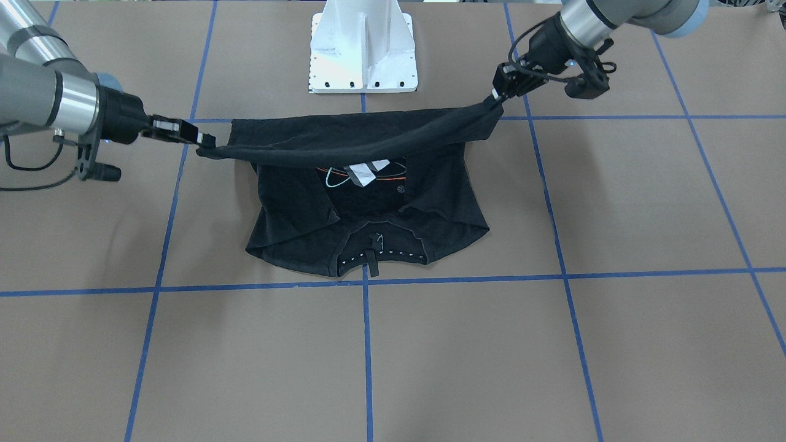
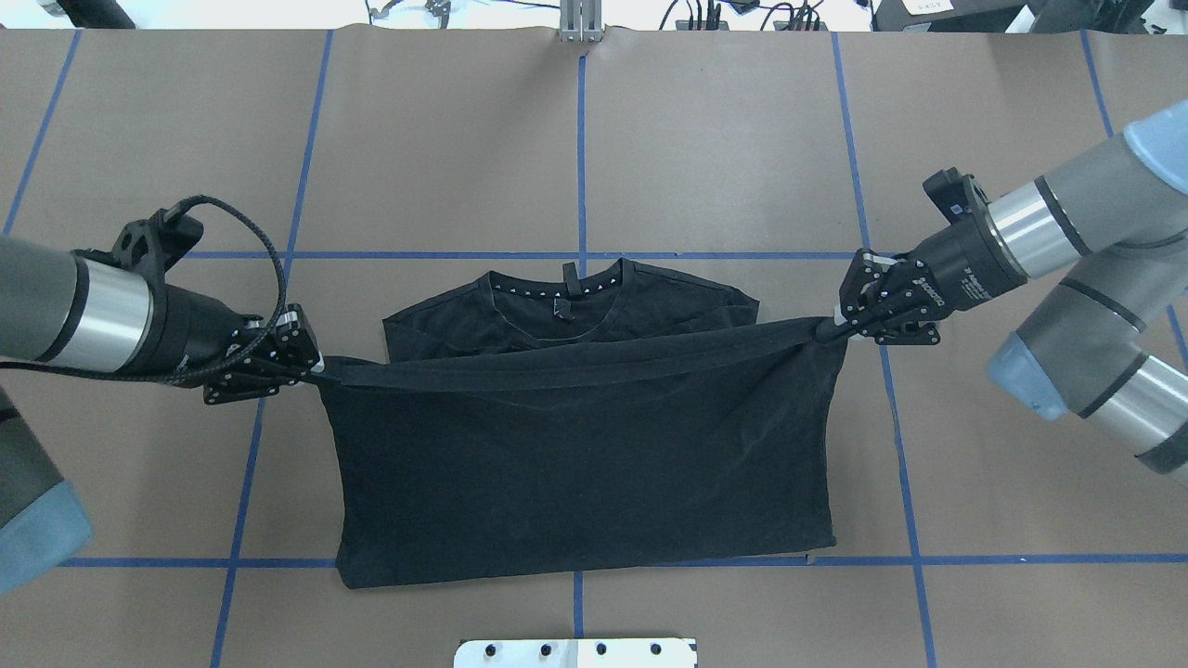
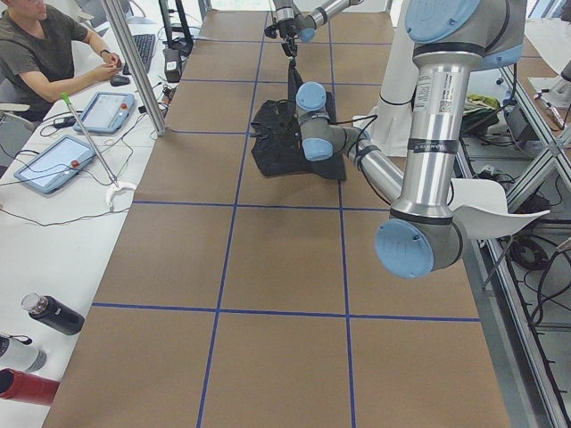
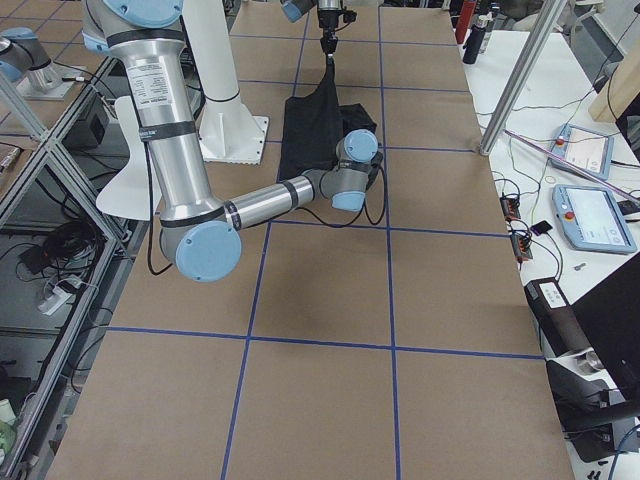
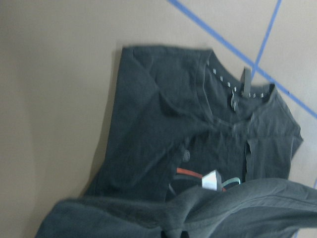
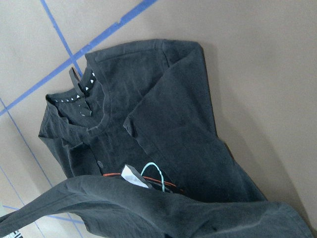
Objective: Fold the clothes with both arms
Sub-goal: 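Carry the held hem with both grippers over the shirt toward the collar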
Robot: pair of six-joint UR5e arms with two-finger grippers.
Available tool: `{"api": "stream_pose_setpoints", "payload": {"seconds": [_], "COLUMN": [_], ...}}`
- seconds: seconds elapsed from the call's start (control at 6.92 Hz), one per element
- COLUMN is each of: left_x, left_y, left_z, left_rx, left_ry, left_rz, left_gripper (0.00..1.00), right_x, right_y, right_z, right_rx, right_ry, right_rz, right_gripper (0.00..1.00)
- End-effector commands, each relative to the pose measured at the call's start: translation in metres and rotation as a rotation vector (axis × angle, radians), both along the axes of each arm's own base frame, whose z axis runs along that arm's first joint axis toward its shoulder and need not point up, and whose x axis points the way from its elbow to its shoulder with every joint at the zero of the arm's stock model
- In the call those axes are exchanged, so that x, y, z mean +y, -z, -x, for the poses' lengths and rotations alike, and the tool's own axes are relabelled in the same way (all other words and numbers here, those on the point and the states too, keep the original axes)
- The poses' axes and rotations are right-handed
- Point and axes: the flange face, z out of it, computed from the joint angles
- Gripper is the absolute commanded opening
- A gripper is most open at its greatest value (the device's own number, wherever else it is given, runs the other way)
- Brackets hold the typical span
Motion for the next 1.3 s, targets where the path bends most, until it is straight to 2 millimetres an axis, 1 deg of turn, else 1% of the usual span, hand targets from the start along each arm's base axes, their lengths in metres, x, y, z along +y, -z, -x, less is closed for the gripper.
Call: {"api": "stream_pose_setpoints", "payload": {"seconds": [0.0,0.14,0.29,0.43,0.58,0.72,1.01,1.16], "left_x": [-0.059,-0.072,-0.092,-0.102,-0.105,-0.108,-0.116,-0.118], "left_y": [0.003,-0.009,-0.024,-0.039,-0.047,-0.054,-0.079,-0.086], "left_z": [0.001,0.0,-0.017,-0.026,-0.029,-0.032,-0.039,-0.041], "left_rx": [-0.007,-0.027,-0.061,-0.09,-0.103,-0.111,-0.108,-0.111], "left_ry": [0.08,0.09,0.083,0.08,0.077,0.077,0.077,0.077], "left_rz": [0.0,-0.003,-0.012,-0.006,0.0,0.009,0.006,0.009], "left_gripper": [0.0,0.0,0.0,0.0,0.0,0.0,0.0,0.0], "right_x": [-0.033,-0.04,-0.045,-0.059,-0.073,-0.08,-0.083,-0.084], "right_y": [0.002,-0.001,-0.001,-0.011,-0.022,-0.035,-0.044,-0.048], "right_z": [0.014,0.01,0.012,0.023,0.034,0.04,0.044,0.045], "right_rx": [0.018,0.027,0.035,0.057,0.079,0.103,0.121,0.125], "right_ry": [-0.092,-0.133,-0.171,-0.183,-0.193,-0.211,-0.217,-0.216], "right_rz": [-0.029,-0.037,-0.042,-0.025,-0.005,0.01,0.023,0.03], "right_gripper": [0.0,0.0,0.0,0.0,0.0,0.0,0.0,0.0]}}
